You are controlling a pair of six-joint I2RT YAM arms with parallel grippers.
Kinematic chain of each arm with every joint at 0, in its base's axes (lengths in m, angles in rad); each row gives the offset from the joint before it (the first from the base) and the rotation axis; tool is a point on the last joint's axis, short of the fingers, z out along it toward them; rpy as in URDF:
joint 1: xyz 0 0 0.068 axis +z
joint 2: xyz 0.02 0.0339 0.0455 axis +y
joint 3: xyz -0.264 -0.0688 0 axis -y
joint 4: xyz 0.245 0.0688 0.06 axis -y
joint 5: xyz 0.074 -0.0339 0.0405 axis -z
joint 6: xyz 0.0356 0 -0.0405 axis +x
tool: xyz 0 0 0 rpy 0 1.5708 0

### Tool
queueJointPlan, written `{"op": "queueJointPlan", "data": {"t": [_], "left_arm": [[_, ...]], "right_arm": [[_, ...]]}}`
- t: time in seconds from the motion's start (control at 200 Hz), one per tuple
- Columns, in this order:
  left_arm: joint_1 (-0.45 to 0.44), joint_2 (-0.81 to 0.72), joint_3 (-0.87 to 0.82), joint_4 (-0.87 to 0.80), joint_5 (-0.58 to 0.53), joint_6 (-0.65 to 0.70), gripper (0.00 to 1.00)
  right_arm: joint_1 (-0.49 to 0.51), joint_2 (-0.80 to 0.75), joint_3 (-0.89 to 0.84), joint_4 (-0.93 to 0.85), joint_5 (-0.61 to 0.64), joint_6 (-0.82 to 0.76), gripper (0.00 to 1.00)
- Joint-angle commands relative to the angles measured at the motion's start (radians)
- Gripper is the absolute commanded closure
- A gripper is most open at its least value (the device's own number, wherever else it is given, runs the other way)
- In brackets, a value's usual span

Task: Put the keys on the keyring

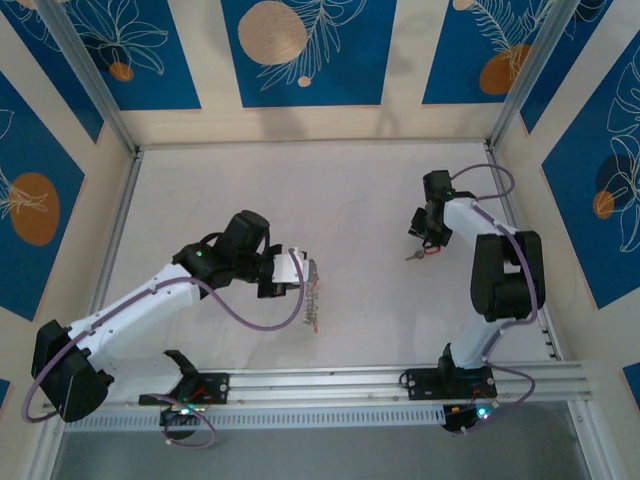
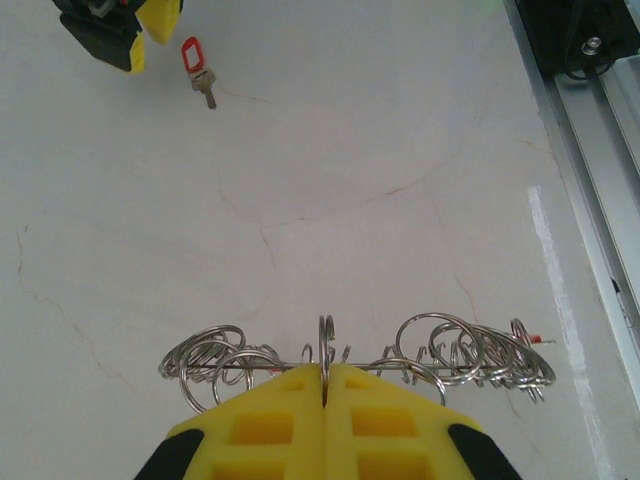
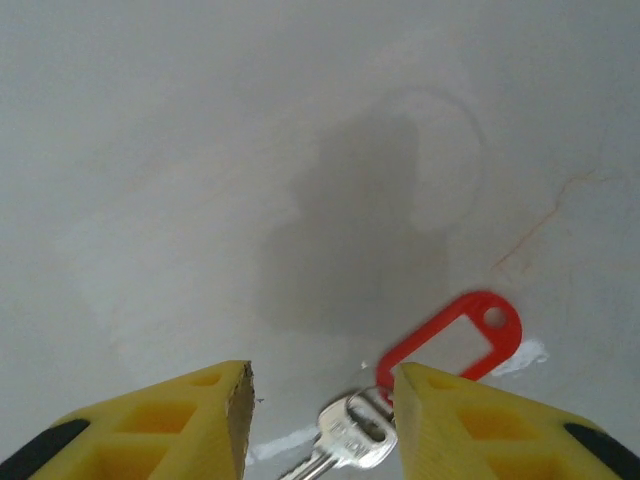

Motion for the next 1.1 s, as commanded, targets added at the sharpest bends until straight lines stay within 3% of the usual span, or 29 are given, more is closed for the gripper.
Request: {"op": "queueJointPlan", "data": {"t": [0.0,0.355,0.52,0.735,0.82,0.95,1.095], "left_arm": [[-0.008,-0.012,0.005,0.006,0.027,-0.005,1.00],[-0.008,-0.016,0.010,-0.008,0.023,0.004,1.00],[-0.008,-0.016,0.010,-0.010,0.024,0.004,1.00],[-0.008,-0.024,0.006,-0.007,0.015,0.002,1.00],[-0.008,-0.026,0.000,0.001,0.010,0.001,1.00],[-0.008,-0.024,0.006,-0.010,0.008,0.003,1.00],[-0.007,-0.026,-0.002,0.002,0.001,0.004,1.00]], "right_arm": [[0.004,0.053,0.040,-0.092,-0.023,-0.031,0.57],[0.049,0.090,-0.003,-0.039,-0.164,-0.002,0.59],[0.145,0.090,-0.006,0.017,-0.236,-0.034,0.59],[0.270,0.101,-0.004,0.164,-0.418,-0.068,0.61],[0.299,0.104,0.013,0.187,-0.475,-0.085,0.67],[0.318,0.064,0.020,0.173,-0.427,-0.138,0.67],[0.325,0.006,0.045,0.021,-0.174,-0.232,0.68]]}}
